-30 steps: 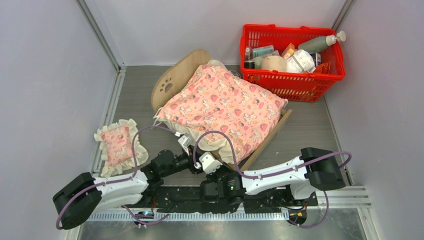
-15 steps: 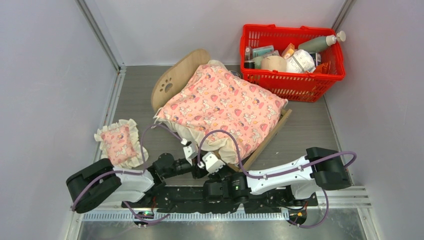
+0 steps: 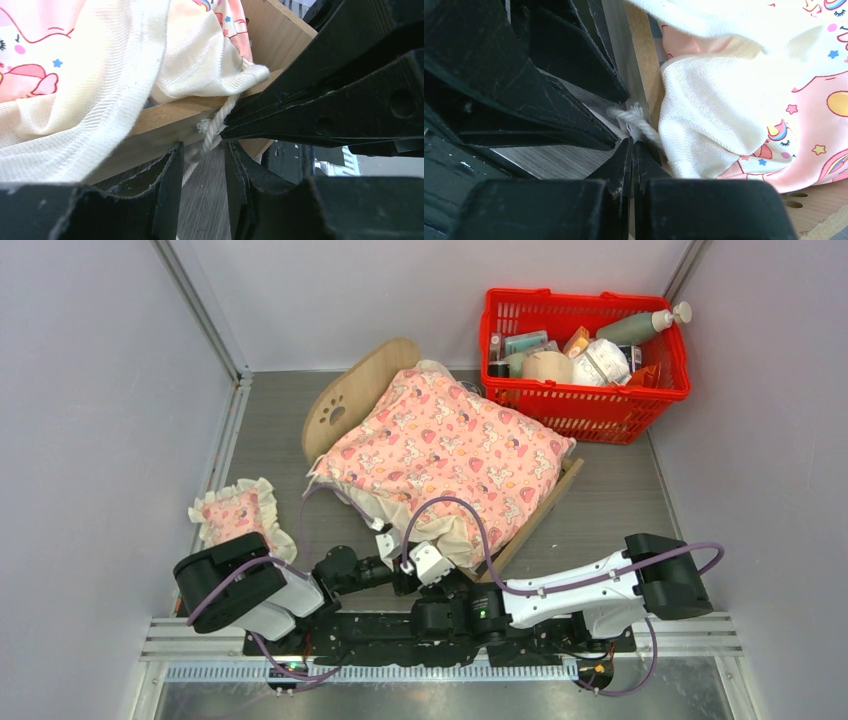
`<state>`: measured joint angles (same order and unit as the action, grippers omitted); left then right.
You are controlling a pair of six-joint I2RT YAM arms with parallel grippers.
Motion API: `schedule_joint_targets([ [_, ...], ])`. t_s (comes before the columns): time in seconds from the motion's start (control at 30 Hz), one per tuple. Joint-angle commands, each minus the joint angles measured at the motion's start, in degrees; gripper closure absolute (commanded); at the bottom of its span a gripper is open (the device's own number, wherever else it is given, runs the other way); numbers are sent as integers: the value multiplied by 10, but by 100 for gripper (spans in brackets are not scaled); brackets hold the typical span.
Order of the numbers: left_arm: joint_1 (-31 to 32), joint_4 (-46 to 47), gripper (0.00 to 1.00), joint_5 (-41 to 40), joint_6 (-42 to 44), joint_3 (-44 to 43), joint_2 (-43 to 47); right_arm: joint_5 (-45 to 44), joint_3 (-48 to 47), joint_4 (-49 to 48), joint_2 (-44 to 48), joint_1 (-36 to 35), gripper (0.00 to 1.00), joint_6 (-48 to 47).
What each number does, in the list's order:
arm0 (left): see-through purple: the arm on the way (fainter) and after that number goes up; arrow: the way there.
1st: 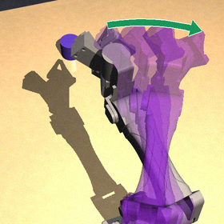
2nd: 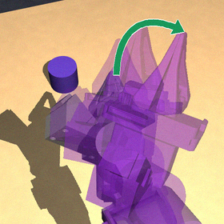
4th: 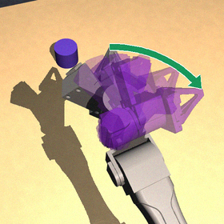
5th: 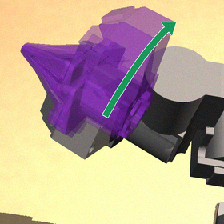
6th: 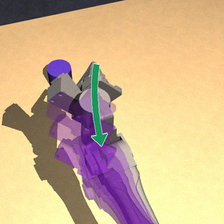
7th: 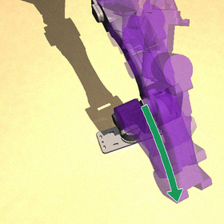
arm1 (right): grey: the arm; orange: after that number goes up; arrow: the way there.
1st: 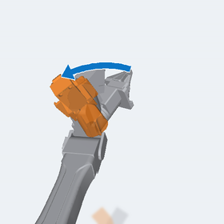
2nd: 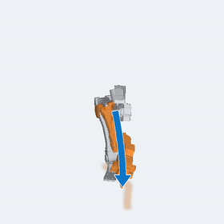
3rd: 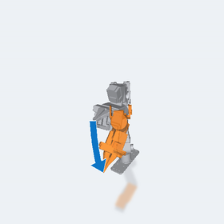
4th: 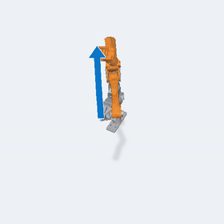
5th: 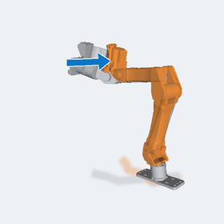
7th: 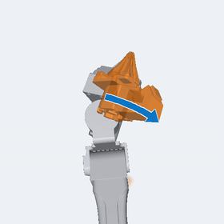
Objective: Set up the pet bed
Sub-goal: Tie the ropes to the bed frame.
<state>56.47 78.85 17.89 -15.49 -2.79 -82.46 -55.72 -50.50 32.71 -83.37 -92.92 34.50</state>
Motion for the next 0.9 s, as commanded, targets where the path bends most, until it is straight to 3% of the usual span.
schedule_joint_targets([
  [0.0, 6, 65, 63, -13, 27, -24, -8, -29, 5, 1, 18, 2, 95, -1],
  [0.07, 8, 65, 70, 0, 26, -29, -14, -30, 5, 0, 19, 3, 95, 1],
  [0.17, 19, 65, 94, 16, 14, -24, -14, -31, 8, -5, 22, 3, 95, 3],
  [0.23, 32, 64, 100, 15, 9, -13, -1, -30, 14, -13, 24, 3, 95, 4],
  [0.47, 86, 65, 100, 1, -9, 6, 26, -29, 33, -78, 22, 10, 95, -24],
  [0.7, 109, 65, 99, -11, -12, 10, 17, -33, 77, -205, 45, 21, 95, -91],
  [0.8, 109, 65, 83, -27, -21, 12, 20, -21, 107, -265, 74, 20, 95, -149],
  [0.87, 109, 65, 77, -47, -34, 17, 30, -3, 137, -323, 94, 20, 95, -190],
])
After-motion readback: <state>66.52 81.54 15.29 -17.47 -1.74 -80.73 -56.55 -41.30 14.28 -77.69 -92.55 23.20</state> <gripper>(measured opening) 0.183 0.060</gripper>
